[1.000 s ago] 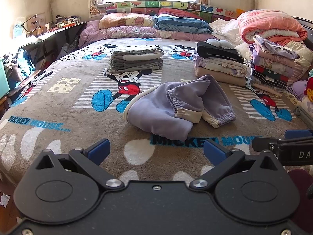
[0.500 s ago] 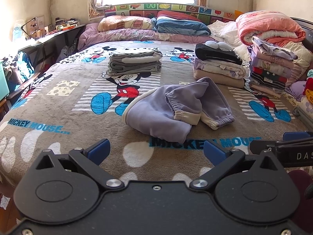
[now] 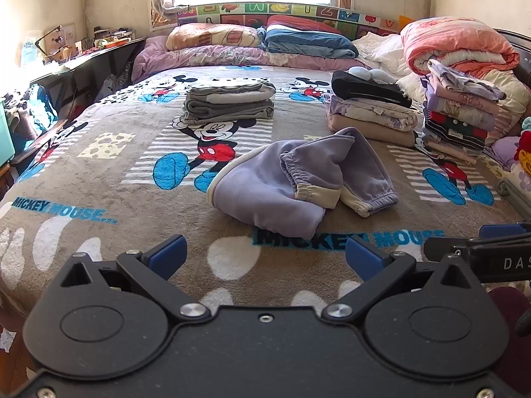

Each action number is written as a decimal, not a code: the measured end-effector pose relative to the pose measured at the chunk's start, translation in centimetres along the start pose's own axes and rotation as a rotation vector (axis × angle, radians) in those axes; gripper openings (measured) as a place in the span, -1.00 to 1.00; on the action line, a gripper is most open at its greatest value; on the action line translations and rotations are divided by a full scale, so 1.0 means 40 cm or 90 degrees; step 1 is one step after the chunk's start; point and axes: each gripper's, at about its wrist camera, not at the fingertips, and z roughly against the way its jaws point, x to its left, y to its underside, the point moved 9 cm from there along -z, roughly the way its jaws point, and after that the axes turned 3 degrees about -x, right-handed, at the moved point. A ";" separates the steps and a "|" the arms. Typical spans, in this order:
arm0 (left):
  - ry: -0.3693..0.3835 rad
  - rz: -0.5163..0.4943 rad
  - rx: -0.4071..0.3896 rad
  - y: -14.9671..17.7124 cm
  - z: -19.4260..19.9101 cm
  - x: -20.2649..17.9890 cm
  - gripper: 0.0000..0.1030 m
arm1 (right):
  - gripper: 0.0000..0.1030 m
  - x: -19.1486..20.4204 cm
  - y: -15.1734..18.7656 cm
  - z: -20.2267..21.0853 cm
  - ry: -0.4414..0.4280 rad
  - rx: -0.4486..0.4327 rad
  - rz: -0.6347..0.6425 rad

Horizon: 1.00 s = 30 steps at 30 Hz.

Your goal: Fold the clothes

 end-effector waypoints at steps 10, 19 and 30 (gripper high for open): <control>0.007 -0.001 0.005 -0.005 -0.018 0.002 1.00 | 1.00 -0.014 -0.005 -0.003 -0.032 -0.010 -0.026; 0.062 0.043 0.014 -0.027 -0.093 0.026 1.00 | 1.00 -0.048 -0.038 -0.016 -0.094 -0.066 -0.066; 0.083 0.079 0.070 0.009 -0.236 0.037 0.99 | 1.00 -0.127 -0.005 -0.148 -0.102 -0.040 -0.109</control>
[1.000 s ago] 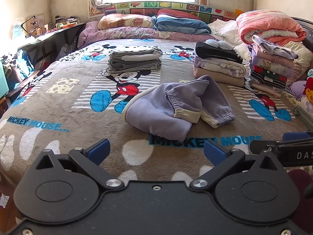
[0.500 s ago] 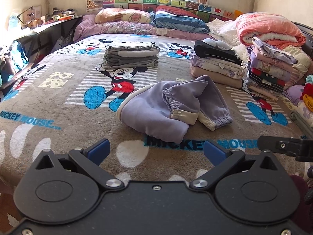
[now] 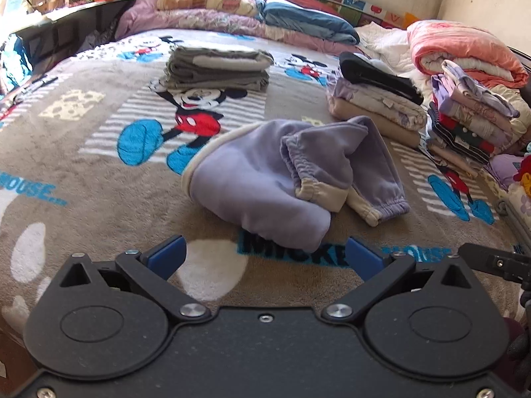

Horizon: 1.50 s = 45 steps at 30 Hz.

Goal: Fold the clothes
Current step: 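Grasp the lavender sweatpants with the right gripper and lift them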

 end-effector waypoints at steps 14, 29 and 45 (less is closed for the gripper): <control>-0.015 0.052 -0.081 0.021 -0.104 0.009 0.97 | 0.99 -0.147 -0.067 -0.189 0.004 -0.008 -0.093; 0.056 0.153 -0.041 0.096 -0.204 0.054 0.98 | 0.99 0.001 -0.206 -0.404 -0.079 0.022 -0.056; 0.070 0.170 -0.041 0.091 -0.211 0.062 0.99 | -0.68 -0.080 -0.299 -0.480 -0.145 -0.070 -0.289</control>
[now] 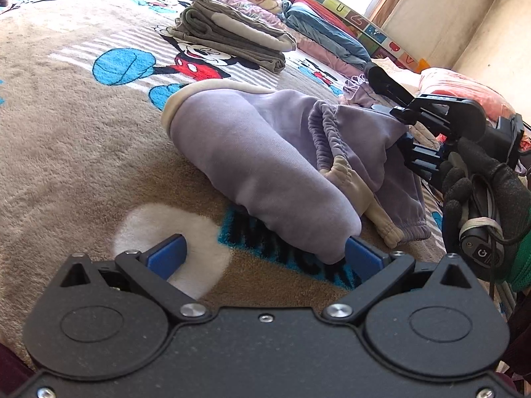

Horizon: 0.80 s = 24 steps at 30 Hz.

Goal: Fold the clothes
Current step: 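Grasp the lavender sweatpants with the right gripper and lift them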

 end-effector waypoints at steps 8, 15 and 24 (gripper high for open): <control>-0.003 -0.007 -0.002 0.002 -0.001 -0.002 0.99 | -0.72 -0.005 -0.079 0.141 -0.026 -0.099 -0.023; -0.006 -0.017 -0.003 0.005 -0.001 -0.005 0.99 | -0.72 -0.108 -0.142 0.321 0.010 -0.179 -0.032; -0.012 -0.031 -0.005 0.010 -0.003 -0.009 0.99 | -0.73 -0.297 -0.187 0.517 0.124 -0.237 -0.050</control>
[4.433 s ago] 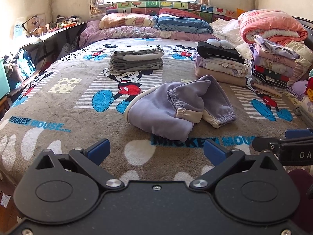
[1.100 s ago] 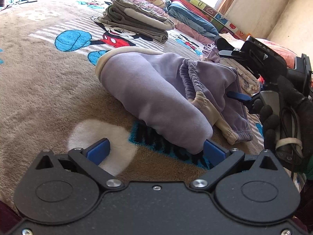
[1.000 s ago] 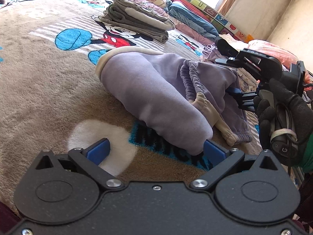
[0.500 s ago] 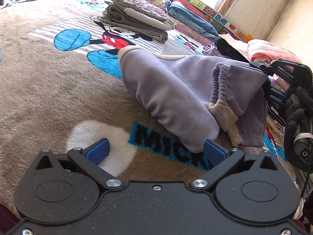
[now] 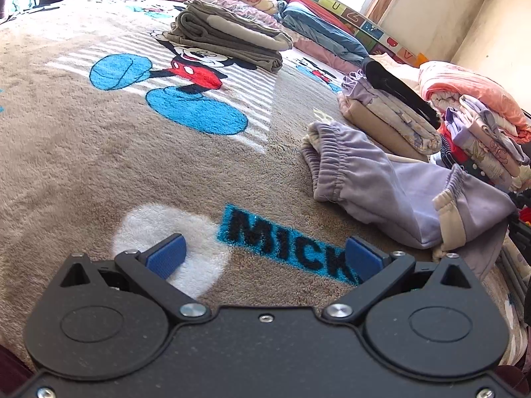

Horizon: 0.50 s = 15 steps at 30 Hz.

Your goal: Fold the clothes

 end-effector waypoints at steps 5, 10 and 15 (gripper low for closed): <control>-0.004 -0.011 -0.001 0.006 0.002 -0.003 0.99 | -0.61 -0.107 -0.011 0.040 0.081 -0.021 -0.022; -0.011 -0.029 -0.003 0.009 -0.001 -0.008 0.99 | -0.07 -0.171 0.003 0.094 0.112 -0.054 -0.036; -0.024 -0.059 -0.007 0.018 -0.003 -0.017 0.99 | 0.21 -0.202 0.014 0.166 0.073 -0.082 -0.077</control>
